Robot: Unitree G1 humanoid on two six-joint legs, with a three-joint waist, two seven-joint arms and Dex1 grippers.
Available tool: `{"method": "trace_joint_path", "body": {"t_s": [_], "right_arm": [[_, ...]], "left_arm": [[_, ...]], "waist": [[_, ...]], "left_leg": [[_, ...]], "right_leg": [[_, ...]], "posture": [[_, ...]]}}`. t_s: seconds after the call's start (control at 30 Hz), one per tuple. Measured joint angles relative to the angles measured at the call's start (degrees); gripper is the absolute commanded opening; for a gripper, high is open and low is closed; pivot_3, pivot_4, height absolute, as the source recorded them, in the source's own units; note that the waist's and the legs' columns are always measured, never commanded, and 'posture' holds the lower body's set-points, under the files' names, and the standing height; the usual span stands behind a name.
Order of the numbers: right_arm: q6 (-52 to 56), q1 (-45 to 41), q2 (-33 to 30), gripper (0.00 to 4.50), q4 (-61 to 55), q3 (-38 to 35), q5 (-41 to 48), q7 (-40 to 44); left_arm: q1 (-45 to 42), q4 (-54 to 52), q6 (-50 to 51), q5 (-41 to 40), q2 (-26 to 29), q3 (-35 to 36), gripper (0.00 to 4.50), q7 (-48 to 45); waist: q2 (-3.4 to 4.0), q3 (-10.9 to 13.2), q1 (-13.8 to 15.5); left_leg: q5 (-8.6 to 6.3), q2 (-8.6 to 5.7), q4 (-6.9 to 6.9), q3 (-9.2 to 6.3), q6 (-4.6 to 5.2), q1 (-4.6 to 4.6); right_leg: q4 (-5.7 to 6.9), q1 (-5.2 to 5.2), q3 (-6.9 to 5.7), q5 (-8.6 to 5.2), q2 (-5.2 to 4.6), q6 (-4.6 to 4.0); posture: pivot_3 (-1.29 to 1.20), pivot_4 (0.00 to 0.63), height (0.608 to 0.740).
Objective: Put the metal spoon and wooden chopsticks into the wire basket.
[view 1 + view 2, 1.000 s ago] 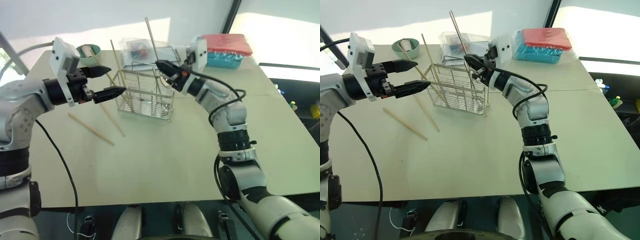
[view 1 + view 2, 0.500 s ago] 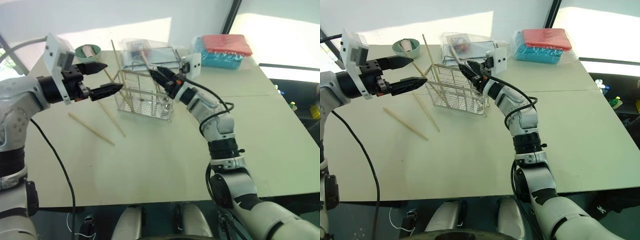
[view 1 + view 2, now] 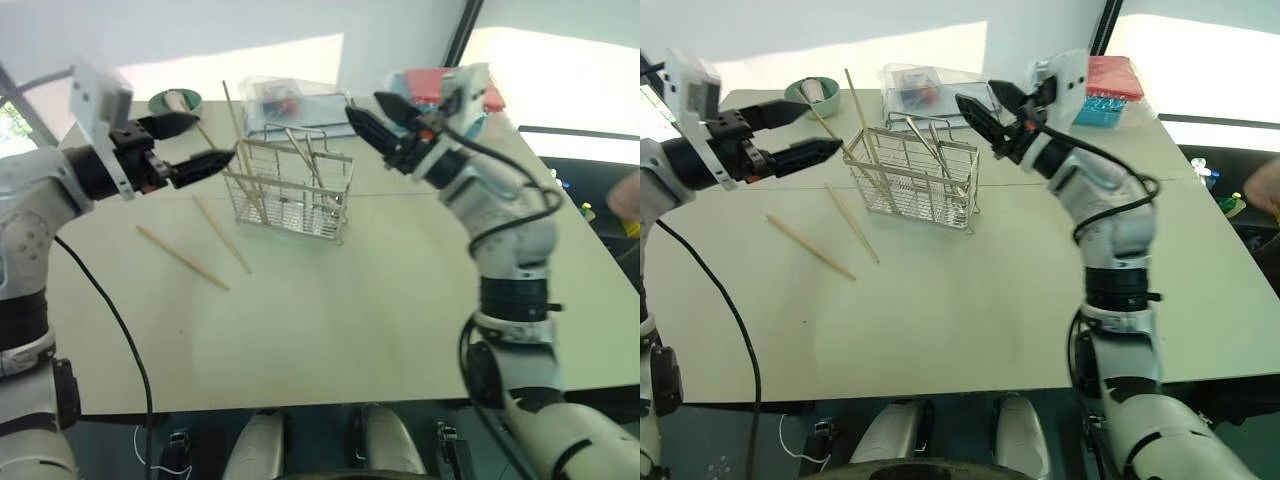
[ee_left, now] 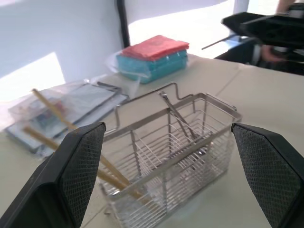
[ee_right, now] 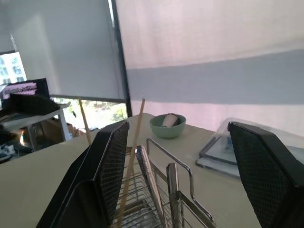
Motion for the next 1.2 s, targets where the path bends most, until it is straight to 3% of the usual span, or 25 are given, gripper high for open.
{"method": "trace_joint_path", "body": {"t_s": [0.17,0.23,0.43,0.57,0.77,1.1,1.2], "right_arm": [[6.6,6.5,-17.6,3.42,-11.1,0.1,7.7,15.5],[7.8,10.2,-21.8,3.42,-13.9,-0.1,9.8,19.6],[8.5,18.0,-25.3,3.42,-19.5,1.1,11.6,23.8],[6.7,20.4,-27.1,3.42,-22.1,3.8,9.1,24.3],[6.7,23.6,-27.3,3.42,-25.0,4.6,9.1,23.0],[7.0,27.5,-26.4,3.42,-27.6,3.4,9.6,18.1],[6.8,29.3,-26.3,3.50,-27.9,3.2,9.7,17.2]], "left_arm": [[0.1,0.9,6.9,-1.8,-0.5,9.1,4.50,11.4],[0.2,2.1,10.1,-0.7,-1.3,11.4,4.50,17.8],[-3.2,8.8,27.6,10.2,-13.5,16.7,4.50,46.1],[-7.3,13.6,35.1,16.0,-20.9,19.9,4.50,55.5],[-11.4,20.0,35.4,21.3,-25.1,21.3,4.50,59.9],[-16.1,37.9,25.2,25.0,-25.3,18.6,4.50,59.2],[-18.2,43.9,20.5,25.6,-24.5,17.7,3.66,59.1]], "waist": [[-0.06,0.0,0.1],[-0.08,0.0,0.2],[-0.47,-0.2,0.6],[-0.74,-0.2,1.5],[-0.76,-0.2,1.7],[-0.78,-0.2,1.8],[-0.77,-0.2,1.8]], "left_leg": [[-0.07,0.01,0.01,0.00,0.13,0.09],[-0.08,0.01,0.01,0.00,0.13,0.17],[-0.09,-0.01,0.05,-0.01,0.11,0.34],[-0.07,-0.04,0.07,-0.01,0.05,0.08],[0.06,-0.05,0.05,0.00,-0.24,0.06],[0.00,-0.05,0.05,-0.01,-0.16,0.04],[0.00,-0.05,0.04,-0.01,-0.14,0.04]], "right_leg": [[-0.27,0.23,-0.04,-0.03,-0.05,0.06],[-0.42,0.35,-0.04,-0.05,-0.06,0.09],[-0.46,0.55,-0.05,-0.06,-0.09,0.15],[-0.46,0.29,-0.05,-0.04,-0.11,0.15],[-0.51,0.31,-0.06,-0.04,-0.17,0.15],[-0.55,0.32,-0.08,-0.02,-0.18,0.19],[-0.56,0.31,-0.09,-0.01,-0.18,0.19]], "posture": [[0.00,0.150,0.667],[0.00,0.150,0.667],[0.00,0.150,0.667],[0.00,0.150,0.667],[0.00,0.150,0.667],[0.00,0.150,0.667],[0.00,0.150,0.667]]}}
